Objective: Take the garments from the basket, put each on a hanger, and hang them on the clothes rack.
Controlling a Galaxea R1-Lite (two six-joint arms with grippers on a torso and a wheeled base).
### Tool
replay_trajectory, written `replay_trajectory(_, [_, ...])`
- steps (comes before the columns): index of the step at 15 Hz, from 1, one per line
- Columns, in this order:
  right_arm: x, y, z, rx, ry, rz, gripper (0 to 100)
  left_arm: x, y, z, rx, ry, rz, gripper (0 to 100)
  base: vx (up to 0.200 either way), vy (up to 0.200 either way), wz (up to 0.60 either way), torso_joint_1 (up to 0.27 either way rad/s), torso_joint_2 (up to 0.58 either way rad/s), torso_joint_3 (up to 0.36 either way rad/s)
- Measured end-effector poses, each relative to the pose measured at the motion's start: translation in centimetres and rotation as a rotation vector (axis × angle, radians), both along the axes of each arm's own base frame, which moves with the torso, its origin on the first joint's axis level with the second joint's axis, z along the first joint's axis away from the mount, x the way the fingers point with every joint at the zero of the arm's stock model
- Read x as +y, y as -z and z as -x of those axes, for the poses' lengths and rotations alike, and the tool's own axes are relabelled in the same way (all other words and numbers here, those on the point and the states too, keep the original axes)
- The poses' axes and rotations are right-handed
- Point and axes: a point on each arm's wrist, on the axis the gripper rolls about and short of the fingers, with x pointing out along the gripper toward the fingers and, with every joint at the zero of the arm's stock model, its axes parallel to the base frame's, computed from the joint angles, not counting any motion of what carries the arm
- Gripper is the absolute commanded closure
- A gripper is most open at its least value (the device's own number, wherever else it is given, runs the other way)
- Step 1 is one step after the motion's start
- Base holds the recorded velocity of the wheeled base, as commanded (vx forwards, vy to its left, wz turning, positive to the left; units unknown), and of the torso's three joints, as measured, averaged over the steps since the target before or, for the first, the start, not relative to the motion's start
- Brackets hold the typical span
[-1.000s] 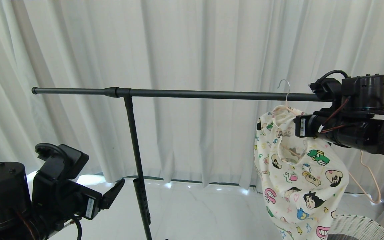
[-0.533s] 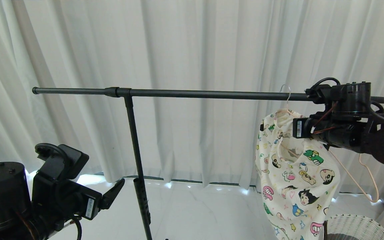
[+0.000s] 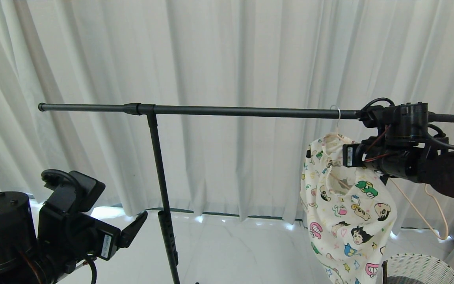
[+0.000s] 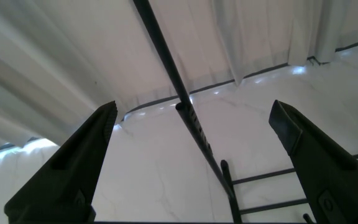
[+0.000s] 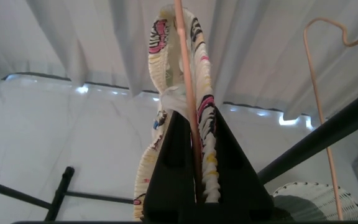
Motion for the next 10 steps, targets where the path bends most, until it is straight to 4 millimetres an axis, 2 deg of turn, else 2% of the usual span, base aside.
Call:
replay_trajectory(1, [0.0,0.0,0.0,-0.001,0.005,0.001,0,0.0,0.0,0.0,0.0,0.0,0.0,0,0.0,0.0,0.0,0.0,0.0,0.0])
replay_trajectory(5, [-0.2,-1.0,0.8,-0.027,0.006,-0.012,0,0.0,0.0,0.0,-0.002,0.0,0.001,0,0.0,0.0,0.0,0.0,0.0,0.0])
replay_trajectory(8, [0.0,-2.6,3.1,-0.066,-0.031,-0.027,0,0.0,0.0,-0.1,0.0,0.0,-0.001,0,0.0,0.0,0.0,0.0,0.0,0.0])
replay_trajectory(10, [-0.7,-3.2,5.2,-0.062,-0.037,-0.017,0,0.0,0.0,-0.1,-0.001,-0.003,-0.002,0,0.0,0.0,0.0,0.0,0.0,0.0])
